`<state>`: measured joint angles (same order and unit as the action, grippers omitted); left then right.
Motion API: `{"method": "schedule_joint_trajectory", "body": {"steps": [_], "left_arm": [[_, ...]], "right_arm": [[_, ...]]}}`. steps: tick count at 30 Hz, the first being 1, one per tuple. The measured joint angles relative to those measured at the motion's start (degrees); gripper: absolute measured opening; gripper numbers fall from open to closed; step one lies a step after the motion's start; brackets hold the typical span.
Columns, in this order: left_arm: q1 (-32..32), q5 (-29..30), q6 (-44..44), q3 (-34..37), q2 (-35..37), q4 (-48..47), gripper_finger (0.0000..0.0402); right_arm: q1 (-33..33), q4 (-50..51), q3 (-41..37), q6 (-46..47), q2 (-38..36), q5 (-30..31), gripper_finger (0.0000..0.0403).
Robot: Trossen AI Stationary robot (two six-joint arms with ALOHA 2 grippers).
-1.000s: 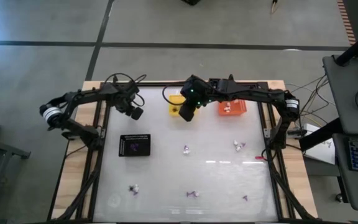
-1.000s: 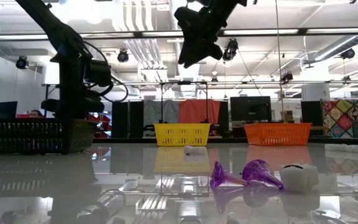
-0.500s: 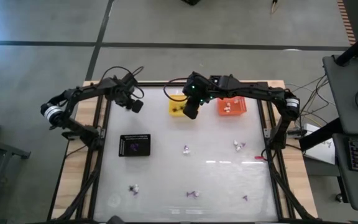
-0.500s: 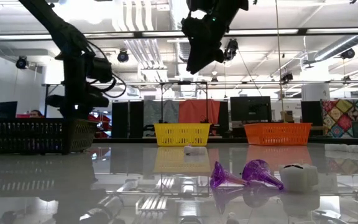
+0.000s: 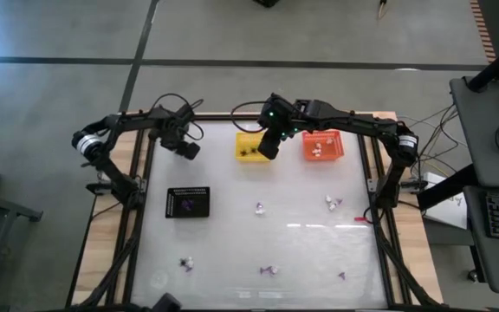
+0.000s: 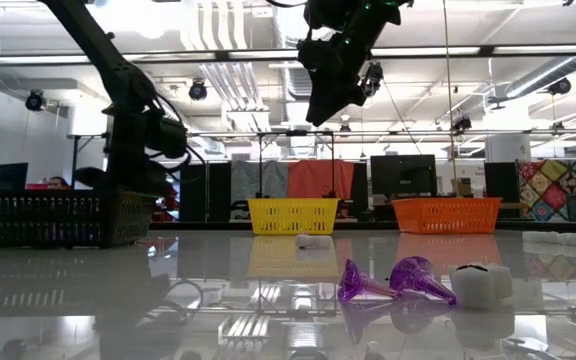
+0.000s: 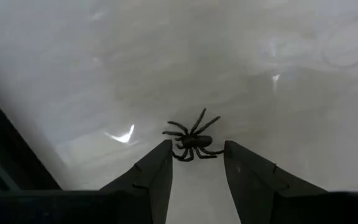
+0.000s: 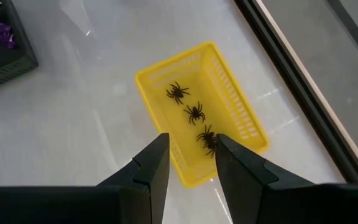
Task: Sort Halloween decoration
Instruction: Put the black spider toy into the yellow basket
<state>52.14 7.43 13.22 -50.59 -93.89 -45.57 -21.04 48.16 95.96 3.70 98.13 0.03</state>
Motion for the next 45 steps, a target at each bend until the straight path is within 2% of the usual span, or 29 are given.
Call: {"method": "schedule_joint_trajectory", "body": {"steps": [4,8,18,24,29,33,45], "left_arm": [[-0.2,1.2,2.4,-2.5,-2.9,-2.5,0.0124],[-0.2,1.5,0.2,-4.1,-4.5,-3.5,0.011],[-0.2,2.0,-6.4,-4.8,-4.8,-2.9,0.0006],[-0.1,-0.2,-8.4,-5.0,-4.7,-3.3,0.0002],[-0.5,-7.0,-9.3,-6.4,-2.9,-3.6,0.0001],[-2.0,-9.1,-9.9,-9.0,-1.3,-3.7,0.0],[-13.2,-10.1,-19.2,-22.6,-3.3,-0.7,0.0]], "right_arm": [[0.0,0.0,0.0,0.0,0.0,0.0,0.0121],[0.0,0.0,0.0,0.0,0.0,0.0,0.0121],[0.0,0.0,-0.1,0.9,0.0,0.0,0.0121],[0.0,0.0,-0.1,1.5,0.0,0.0,0.0121],[0.0,0.1,-0.1,1.7,0.0,0.0,0.0121],[0.0,2.0,-0.1,1.9,0.0,0.0,0.0121],[-0.3,6.1,-0.1,3.9,0.0,0.2,0.0121]]}}
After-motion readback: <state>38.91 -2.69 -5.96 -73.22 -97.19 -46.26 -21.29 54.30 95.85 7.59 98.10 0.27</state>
